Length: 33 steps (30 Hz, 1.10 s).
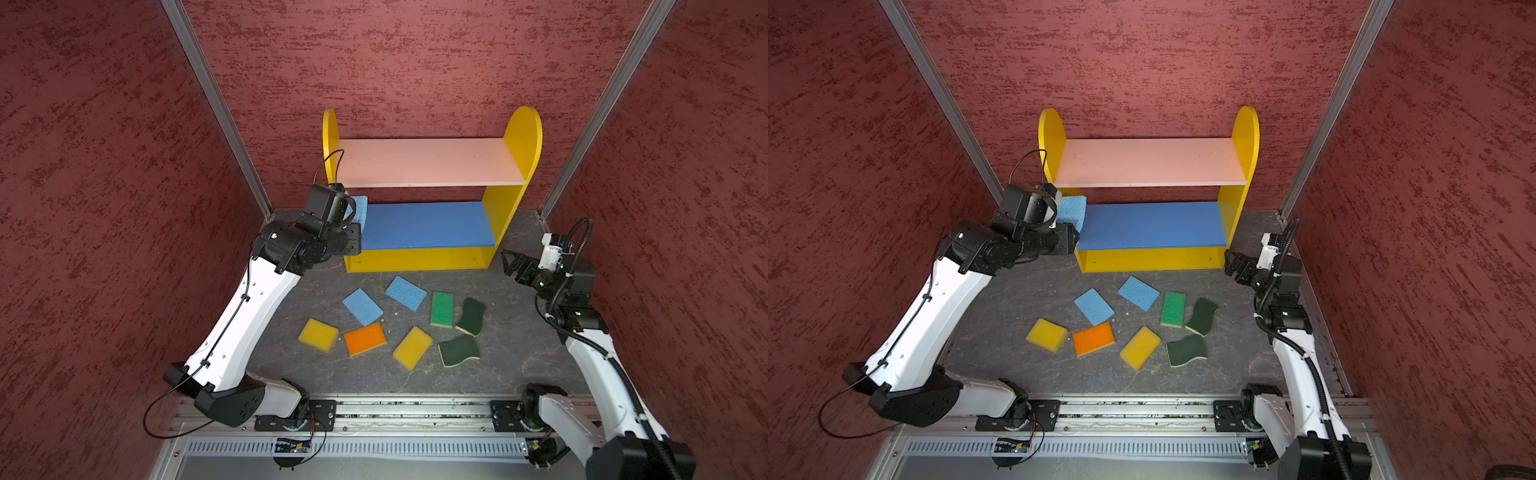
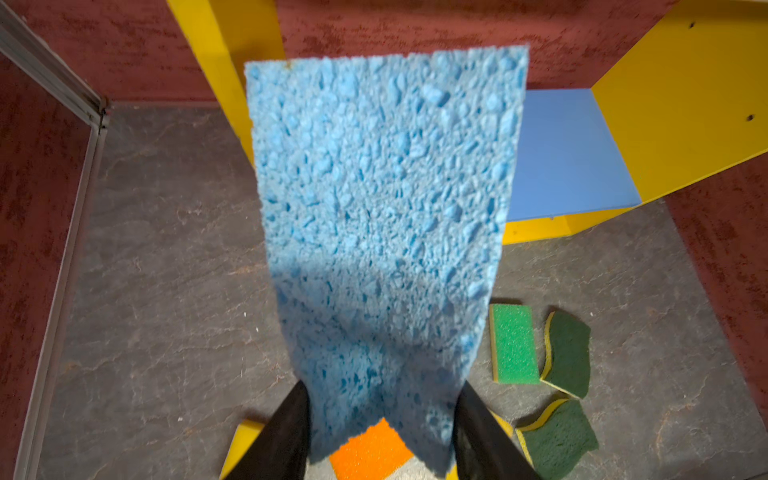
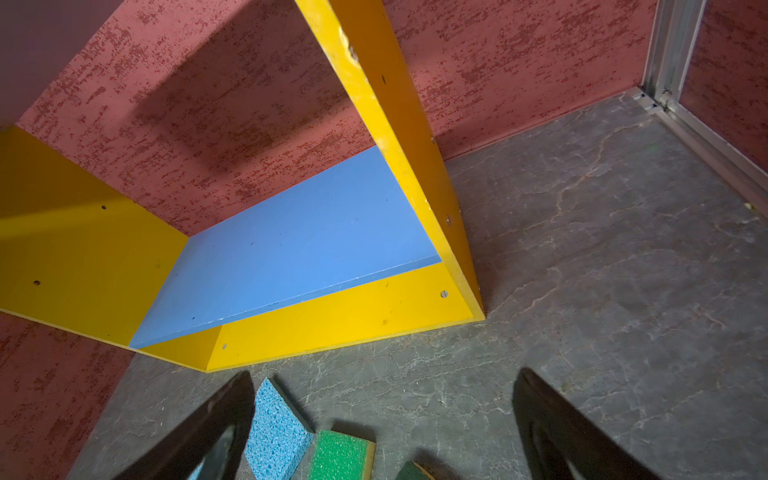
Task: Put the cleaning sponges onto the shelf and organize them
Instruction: 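Carry the light blue sponge with the left gripper up toward the pink shelf, then lower the light blue sponge onto the pink upper shelf with the left gripper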
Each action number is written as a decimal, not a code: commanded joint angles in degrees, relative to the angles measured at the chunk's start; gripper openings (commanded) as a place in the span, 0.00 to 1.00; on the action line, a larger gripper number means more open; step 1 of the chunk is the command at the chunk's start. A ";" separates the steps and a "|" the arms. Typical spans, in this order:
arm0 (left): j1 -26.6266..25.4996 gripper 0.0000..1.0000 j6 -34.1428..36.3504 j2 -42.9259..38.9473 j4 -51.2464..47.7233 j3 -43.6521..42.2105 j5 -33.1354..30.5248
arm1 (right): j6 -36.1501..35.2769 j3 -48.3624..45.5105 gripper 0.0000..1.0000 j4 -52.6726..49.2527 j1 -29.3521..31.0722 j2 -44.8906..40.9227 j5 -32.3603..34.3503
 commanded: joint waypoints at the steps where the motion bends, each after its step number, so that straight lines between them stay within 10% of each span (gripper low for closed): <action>1: -0.56 0.53 2.93 2.58 -0.31 5.36 -0.61 | -0.28 1.71 0.98 0.44 0.24 -0.73 -1.59; 24: 1.04 0.55 8.59 24.73 1.51 39.89 -5.55 | -1.24 1.77 0.98 1.37 0.23 0.55 -1.42; 33: 3.33 0.56 7.55 27.15 6.08 40.48 -4.64 | -0.69 1.69 0.98 4.10 0.24 4.03 -2.47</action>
